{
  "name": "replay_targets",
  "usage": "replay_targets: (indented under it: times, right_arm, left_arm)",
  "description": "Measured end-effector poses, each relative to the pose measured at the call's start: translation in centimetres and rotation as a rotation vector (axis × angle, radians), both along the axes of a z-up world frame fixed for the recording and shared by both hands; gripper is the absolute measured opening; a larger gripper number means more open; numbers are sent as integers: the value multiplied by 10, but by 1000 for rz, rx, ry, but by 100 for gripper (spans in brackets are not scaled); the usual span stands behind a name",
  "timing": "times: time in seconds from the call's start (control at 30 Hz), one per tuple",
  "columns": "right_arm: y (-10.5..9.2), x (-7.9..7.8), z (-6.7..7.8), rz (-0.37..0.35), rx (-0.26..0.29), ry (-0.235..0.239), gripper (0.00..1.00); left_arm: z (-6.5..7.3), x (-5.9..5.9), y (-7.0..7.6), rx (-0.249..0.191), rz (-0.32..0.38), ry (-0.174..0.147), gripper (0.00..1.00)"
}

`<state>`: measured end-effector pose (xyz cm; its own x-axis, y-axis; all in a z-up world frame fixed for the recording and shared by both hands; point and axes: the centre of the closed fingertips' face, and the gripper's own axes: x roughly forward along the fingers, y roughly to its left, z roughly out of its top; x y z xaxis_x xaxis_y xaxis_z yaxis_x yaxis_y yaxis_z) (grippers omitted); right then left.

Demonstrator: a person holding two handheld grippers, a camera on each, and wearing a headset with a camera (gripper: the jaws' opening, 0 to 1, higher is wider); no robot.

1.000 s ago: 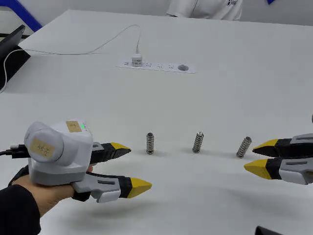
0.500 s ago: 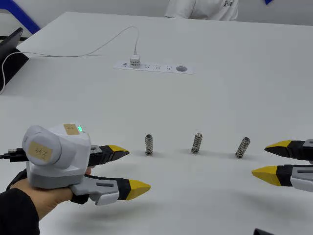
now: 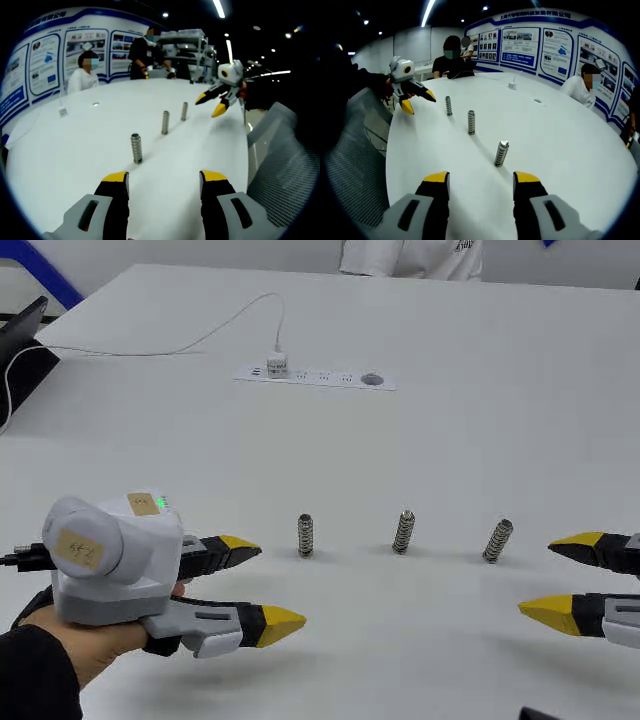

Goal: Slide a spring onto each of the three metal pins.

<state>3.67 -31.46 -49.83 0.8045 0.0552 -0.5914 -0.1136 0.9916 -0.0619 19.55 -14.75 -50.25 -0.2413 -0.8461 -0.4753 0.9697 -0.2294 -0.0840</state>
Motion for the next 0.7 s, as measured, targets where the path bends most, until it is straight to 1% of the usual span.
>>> replay_targets:
  times: [0.27, 0.7]
  right_arm:
    - [-3, -1, -1, -13, 7, -7, 55]
    - [-6, 0, 2, -37, 30, -30, 58]
  left_arm:
    - [0, 4, 1, -2, 13, 3, 58]
    - [-1, 5, 1, -1, 22, 7, 60]
